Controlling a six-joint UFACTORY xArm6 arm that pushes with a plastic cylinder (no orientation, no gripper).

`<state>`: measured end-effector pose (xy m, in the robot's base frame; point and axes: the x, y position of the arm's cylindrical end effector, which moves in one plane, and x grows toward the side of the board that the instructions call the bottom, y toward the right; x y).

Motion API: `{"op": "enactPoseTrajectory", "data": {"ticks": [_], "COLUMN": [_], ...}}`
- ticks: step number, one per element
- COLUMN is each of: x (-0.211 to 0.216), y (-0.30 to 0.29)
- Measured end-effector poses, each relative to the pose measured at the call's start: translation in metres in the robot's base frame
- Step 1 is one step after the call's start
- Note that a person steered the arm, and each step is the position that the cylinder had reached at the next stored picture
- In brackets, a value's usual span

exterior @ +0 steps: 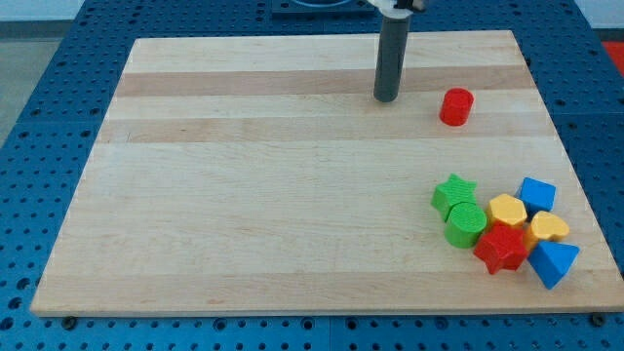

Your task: Move the red circle top right to the green star

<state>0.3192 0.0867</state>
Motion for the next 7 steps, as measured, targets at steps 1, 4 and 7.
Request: {"op": "enactPoseTrajectory", "data": {"ticks": [1, 4, 7], "x": [-0.006, -0.003, 0.045], "y": [0.025, 0.071, 0.072]}}
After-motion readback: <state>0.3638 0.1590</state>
